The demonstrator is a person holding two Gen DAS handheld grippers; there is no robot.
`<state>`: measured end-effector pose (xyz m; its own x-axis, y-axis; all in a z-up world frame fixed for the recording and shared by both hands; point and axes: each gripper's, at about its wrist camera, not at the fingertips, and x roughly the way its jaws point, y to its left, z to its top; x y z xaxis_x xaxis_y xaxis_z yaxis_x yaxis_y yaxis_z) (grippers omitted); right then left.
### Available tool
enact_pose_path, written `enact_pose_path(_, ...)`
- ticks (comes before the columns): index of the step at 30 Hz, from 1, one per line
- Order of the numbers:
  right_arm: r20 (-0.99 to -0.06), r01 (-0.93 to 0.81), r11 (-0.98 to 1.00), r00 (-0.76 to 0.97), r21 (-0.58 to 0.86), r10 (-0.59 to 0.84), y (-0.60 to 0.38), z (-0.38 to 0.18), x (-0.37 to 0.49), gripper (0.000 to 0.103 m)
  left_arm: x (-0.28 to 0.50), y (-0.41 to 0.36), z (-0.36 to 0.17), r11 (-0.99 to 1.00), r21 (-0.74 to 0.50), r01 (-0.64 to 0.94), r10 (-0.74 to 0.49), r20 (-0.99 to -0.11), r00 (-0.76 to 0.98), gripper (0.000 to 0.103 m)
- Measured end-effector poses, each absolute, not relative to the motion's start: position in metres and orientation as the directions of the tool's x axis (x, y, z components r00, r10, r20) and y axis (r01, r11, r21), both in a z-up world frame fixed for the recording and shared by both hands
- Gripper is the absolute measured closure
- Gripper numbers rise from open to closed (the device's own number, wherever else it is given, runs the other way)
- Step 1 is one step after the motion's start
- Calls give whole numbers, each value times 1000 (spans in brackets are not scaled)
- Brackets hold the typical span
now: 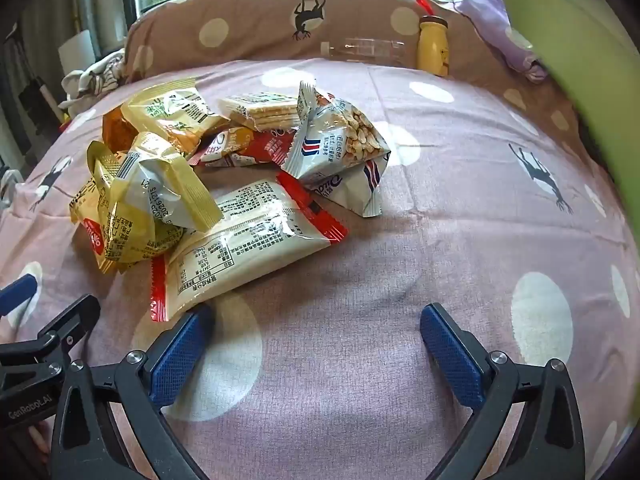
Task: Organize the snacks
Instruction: 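Move the right tool toward the snack pile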
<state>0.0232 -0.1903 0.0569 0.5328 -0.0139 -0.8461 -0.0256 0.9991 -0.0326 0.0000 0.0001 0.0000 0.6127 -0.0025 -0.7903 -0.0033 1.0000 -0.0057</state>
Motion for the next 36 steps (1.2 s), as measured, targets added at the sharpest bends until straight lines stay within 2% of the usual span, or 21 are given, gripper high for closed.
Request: enact_pose_path(36,-846,-26,999,533,-35,-16,-190,56,24,0,2,2,2,1000,-7,-3,-4,-792,610,0)
